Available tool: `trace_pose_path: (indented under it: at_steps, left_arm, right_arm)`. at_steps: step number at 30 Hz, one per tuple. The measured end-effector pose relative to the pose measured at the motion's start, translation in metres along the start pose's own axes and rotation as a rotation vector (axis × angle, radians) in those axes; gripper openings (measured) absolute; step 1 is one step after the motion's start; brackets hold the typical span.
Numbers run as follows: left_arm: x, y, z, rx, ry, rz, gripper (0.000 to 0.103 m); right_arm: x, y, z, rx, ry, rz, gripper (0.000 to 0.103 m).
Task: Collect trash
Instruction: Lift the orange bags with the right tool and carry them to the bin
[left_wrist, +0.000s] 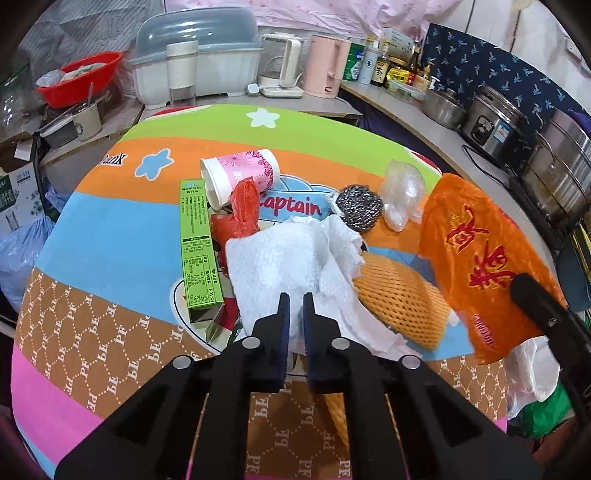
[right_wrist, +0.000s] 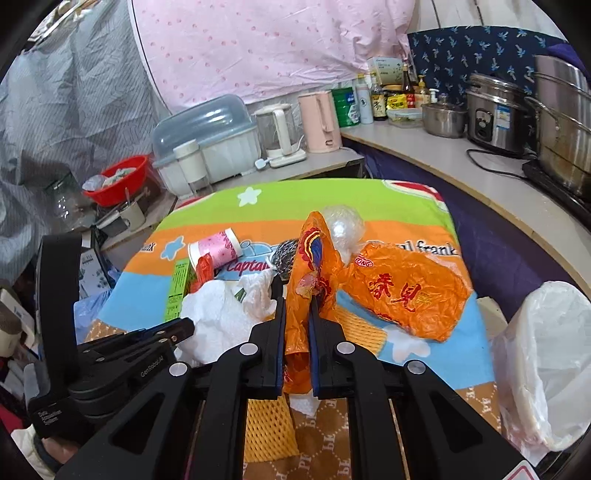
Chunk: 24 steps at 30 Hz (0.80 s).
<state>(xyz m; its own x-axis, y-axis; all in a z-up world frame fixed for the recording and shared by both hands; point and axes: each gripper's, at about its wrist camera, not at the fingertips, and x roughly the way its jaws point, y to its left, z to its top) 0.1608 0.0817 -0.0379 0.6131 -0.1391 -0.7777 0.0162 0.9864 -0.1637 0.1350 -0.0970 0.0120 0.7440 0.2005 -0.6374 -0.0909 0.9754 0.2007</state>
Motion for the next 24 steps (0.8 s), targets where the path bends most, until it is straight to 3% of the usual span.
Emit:
trace_pose_path:
  at_steps: [13, 18, 19, 20, 21, 23, 24]
  left_arm:
    - [-0.088, -0.033, -0.004, 0.098, -0.142, -0.073, 0.000]
    - [-0.087, -0.032, -0.012, 0.092, -0.111, -0.079, 0.004]
    - [-0.079, -0.027, -0.015, 0.071, -0.077, -0.081, 0.008]
    - [-0.072, -0.023, -0.018, 0.054, -0.056, -0.080, 0.022]
    - [-0.064, -0.017, -0.021, 0.035, -0.037, -0.069, 0.044]
    - [-0.052, -0.008, -0.025, -0.001, -0.026, -0.034, 0.058]
    - [-0.047, -0.005, -0.026, -0.009, -0.022, -0.027, 0.060]
  right_arm:
    - [-0.091, -0.045, -0.009, 0.108, -0.118, -0.061, 0.010]
    - [-0.109, -0.049, -0.020, 0.125, -0.130, -0.064, 0.010]
    - [-0.109, -0.048, -0.024, 0.128, -0.123, -0.064, 0.010]
    - [-0.109, -0.048, -0.028, 0.130, -0.115, -0.063, 0.010]
    - [-0.108, -0.047, -0.032, 0.133, -0.105, -0.058, 0.010]
    - [-0.104, -0.044, -0.038, 0.141, -0.089, -0.052, 0.010]
    - [-0.102, -0.044, -0.041, 0.144, -0.082, -0.050, 0.010]
